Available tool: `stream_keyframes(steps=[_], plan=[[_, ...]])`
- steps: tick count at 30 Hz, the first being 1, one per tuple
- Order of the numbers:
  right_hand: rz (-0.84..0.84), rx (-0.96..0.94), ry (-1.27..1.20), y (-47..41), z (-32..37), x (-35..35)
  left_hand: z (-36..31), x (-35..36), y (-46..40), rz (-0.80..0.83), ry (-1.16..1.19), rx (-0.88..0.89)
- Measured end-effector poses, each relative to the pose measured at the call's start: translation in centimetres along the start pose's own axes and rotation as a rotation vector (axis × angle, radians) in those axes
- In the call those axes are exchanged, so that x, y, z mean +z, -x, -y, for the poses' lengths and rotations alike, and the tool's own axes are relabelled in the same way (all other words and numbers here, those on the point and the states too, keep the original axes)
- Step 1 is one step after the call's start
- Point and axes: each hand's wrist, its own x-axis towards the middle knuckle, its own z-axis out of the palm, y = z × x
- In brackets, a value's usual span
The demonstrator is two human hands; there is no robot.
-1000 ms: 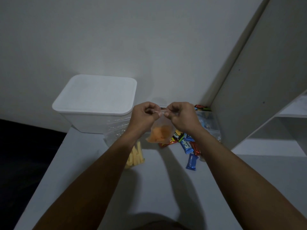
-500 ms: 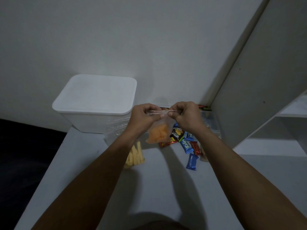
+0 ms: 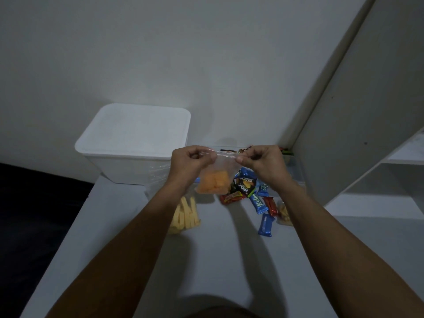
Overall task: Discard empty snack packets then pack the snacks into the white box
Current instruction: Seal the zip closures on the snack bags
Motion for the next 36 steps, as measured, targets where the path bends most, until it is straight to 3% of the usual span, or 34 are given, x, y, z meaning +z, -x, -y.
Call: stream_keyframes(steps=[8,18,25,31,36], plan=[[0.088,-0.023,-0.078,0.0,0.4,0.3,0.5,-0.6,0.4,-0.077,0.021,0.018],[0.097,-0.038,-0.025,-0.1,-0.5,2.6,2.9,-2.7,1.3,-0.036,0.052,-0.052],[0.204,-0.051,-0.037,0.9,-0.9,4.4,7.2,-4.9,2.8,-0.004,0.138,-0.260],[0.410,0.059,0.012,1.7,-2.2,7.6,9.7,-7.4,4.7,0.004,-0.072,-0.331],[0.489,0.036,0.143,1.8,-3.3,10.6,11.5,-9.4,5.4,-0.028,-0.202,-0.377]])
